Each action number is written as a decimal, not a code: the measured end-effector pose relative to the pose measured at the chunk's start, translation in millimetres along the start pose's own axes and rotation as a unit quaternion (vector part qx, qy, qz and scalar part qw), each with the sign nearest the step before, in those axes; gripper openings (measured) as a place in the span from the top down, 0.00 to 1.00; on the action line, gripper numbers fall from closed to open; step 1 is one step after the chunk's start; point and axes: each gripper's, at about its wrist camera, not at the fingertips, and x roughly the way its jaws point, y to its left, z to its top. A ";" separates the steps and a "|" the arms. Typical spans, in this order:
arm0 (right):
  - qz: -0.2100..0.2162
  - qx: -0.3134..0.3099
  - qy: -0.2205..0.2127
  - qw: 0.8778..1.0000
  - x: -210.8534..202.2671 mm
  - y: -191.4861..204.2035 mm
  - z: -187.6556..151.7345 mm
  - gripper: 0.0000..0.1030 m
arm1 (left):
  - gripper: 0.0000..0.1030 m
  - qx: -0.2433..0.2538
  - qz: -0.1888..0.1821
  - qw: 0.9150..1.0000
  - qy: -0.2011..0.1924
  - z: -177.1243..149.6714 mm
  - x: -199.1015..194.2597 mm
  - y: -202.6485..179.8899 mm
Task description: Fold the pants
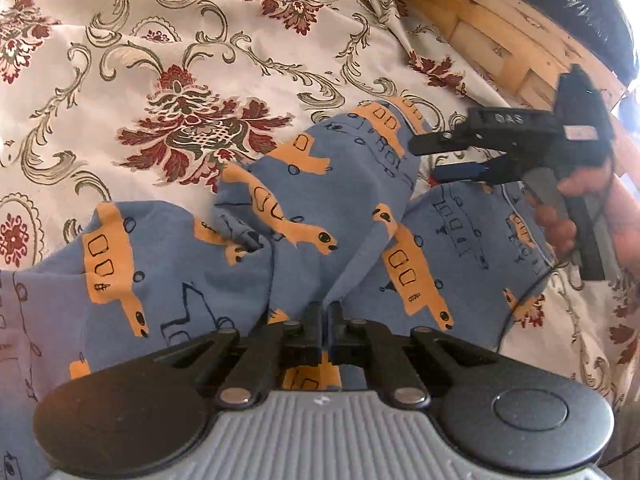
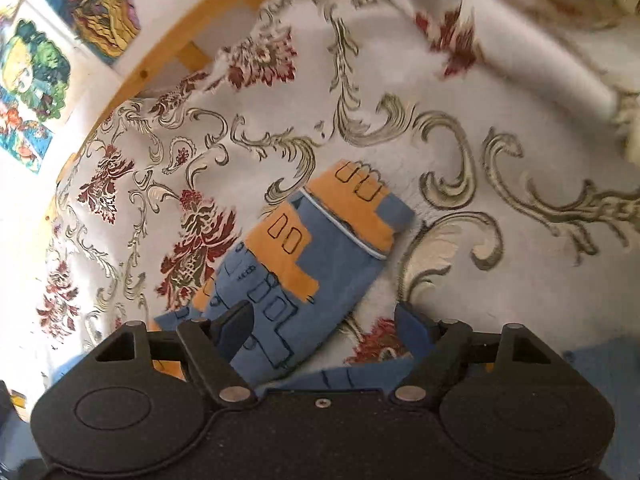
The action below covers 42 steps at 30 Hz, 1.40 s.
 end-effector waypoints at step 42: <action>-0.016 -0.070 -0.191 0.979 -69.3 23.2 -2.3 1.00 | 0.98 0.055 -0.064 0.996 -0.016 10.1 -25.4 -17.1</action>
